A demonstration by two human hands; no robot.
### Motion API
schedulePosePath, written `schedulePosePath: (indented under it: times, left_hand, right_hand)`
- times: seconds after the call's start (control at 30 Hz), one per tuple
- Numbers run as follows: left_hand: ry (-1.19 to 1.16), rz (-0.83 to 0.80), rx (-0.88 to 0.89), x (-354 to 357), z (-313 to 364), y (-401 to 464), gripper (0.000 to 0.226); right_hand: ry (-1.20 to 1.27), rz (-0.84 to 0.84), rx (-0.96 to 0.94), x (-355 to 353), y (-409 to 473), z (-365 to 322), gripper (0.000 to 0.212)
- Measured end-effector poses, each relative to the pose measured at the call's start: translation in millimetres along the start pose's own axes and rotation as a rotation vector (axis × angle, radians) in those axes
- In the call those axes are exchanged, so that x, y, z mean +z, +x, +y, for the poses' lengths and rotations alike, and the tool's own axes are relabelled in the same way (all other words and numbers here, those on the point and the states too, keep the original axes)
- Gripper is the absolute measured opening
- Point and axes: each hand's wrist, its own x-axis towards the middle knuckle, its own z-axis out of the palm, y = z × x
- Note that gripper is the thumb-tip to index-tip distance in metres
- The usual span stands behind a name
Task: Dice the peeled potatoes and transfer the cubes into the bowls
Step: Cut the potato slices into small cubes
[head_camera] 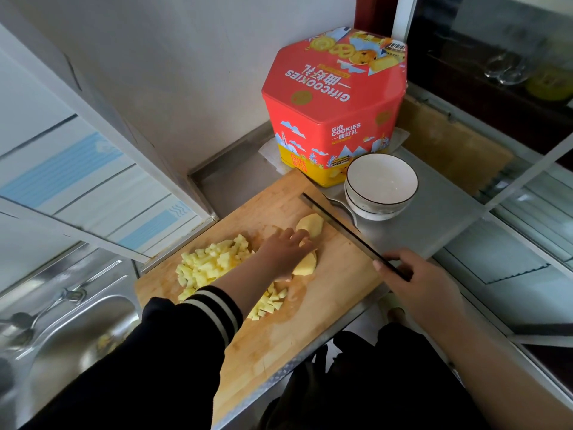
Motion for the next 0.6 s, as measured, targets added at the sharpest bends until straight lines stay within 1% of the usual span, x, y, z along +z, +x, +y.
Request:
schedulePosePath:
  times: [0.1,0.23,0.3,0.47,0.53,0.6]
  left_hand:
    - [0.091,-0.051,0.031,-9,0,6,0.108]
    - [0.226,-0.055,0.081,-21,4,12,0.109]
    - [0.241,-0.055,0.094,-22,4,13,0.108]
    - [0.128,-0.013,0.090,-18,-6,6,0.106]
    - [0.018,-0.046,0.049,-15,-8,0,0.111]
    - [-0.114,-0.103,-0.003,-13,-8,-7,0.106]
  right_hand:
    - [0.004,0.003,0.011,1,-1,-1,0.010]
    - [0.007,-0.006,0.025,4,-4,-3,0.014]
    - [0.002,-0.009,0.030,5,-4,-3,0.015]
    - [-0.002,-0.026,0.025,10,-5,-3,0.013]
    - [0.003,-0.032,0.014,11,-4,-5,0.010]
    - [0.027,-0.039,0.007,14,-4,-5,0.005]
